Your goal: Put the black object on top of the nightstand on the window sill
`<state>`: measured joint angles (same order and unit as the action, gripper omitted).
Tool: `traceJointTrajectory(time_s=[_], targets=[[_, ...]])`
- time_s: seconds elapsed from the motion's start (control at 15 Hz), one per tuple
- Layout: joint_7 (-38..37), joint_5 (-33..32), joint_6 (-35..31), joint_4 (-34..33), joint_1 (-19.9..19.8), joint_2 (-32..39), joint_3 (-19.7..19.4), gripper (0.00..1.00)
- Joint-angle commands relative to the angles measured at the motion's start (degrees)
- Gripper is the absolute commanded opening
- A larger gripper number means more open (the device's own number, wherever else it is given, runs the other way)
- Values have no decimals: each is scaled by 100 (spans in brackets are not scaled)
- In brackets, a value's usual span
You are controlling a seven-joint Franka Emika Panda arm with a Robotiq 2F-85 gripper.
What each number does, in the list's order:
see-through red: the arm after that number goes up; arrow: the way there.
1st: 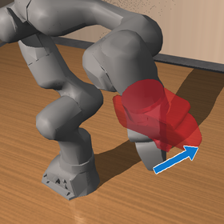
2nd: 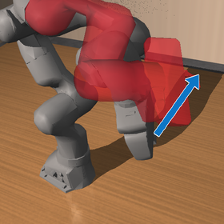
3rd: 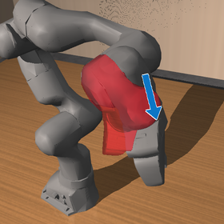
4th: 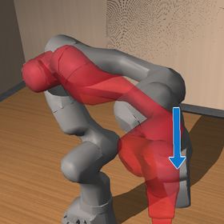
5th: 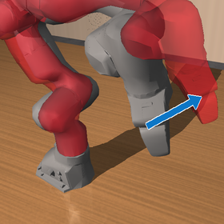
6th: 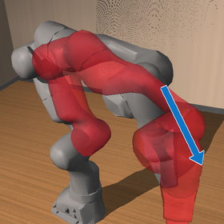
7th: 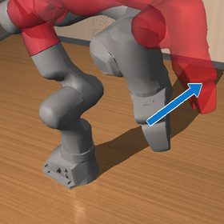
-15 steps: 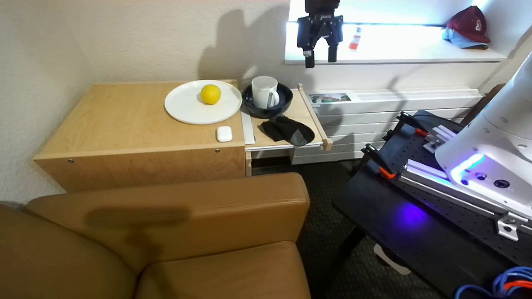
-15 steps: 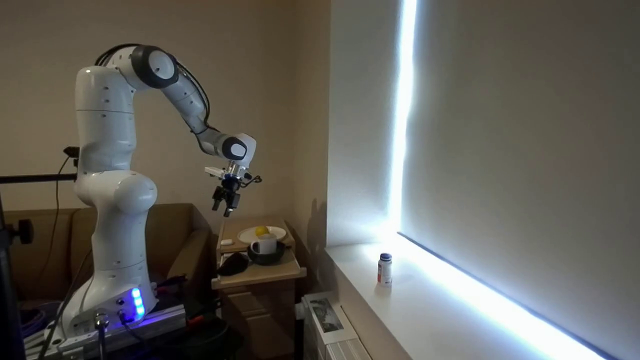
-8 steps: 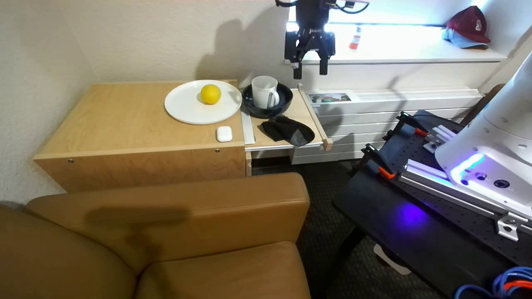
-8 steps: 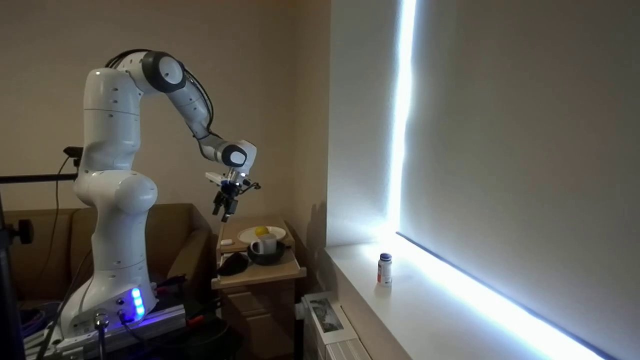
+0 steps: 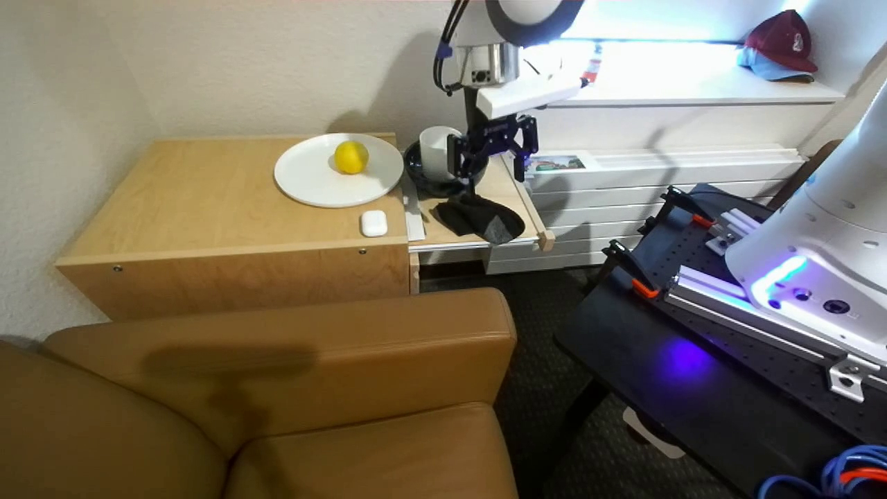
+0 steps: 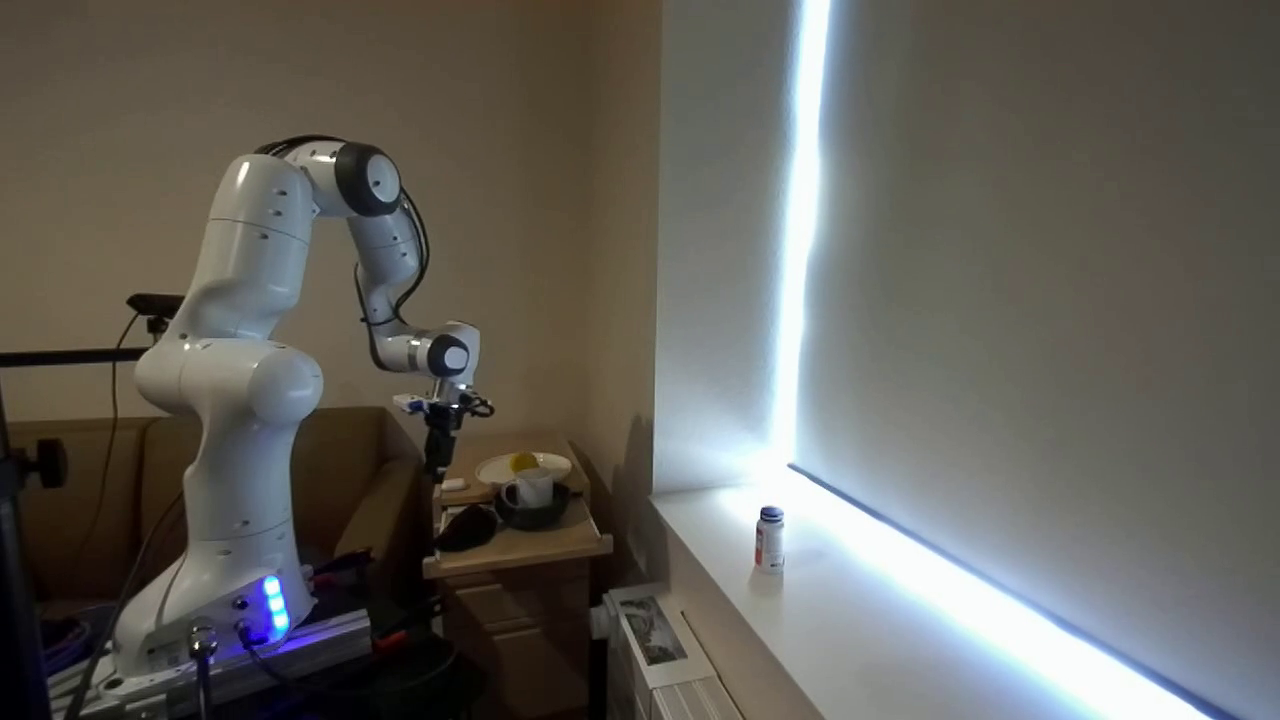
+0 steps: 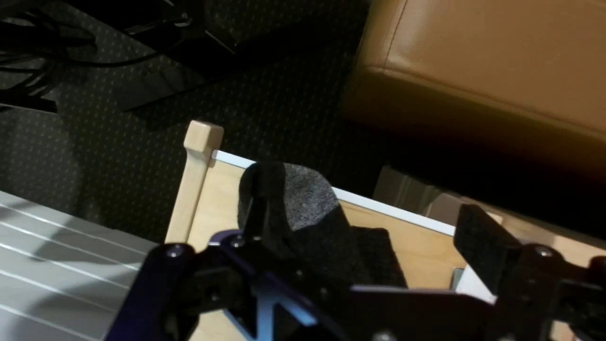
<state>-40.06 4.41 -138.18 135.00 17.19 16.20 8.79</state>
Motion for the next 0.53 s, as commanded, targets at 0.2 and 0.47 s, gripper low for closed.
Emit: traceJointTrajectory(time_s=[0.2,0.47], targets=[[-1079,-582,-193,8,246,288,-198,100],[-1198,-1265,-453,-86,420,493,-389,100]])
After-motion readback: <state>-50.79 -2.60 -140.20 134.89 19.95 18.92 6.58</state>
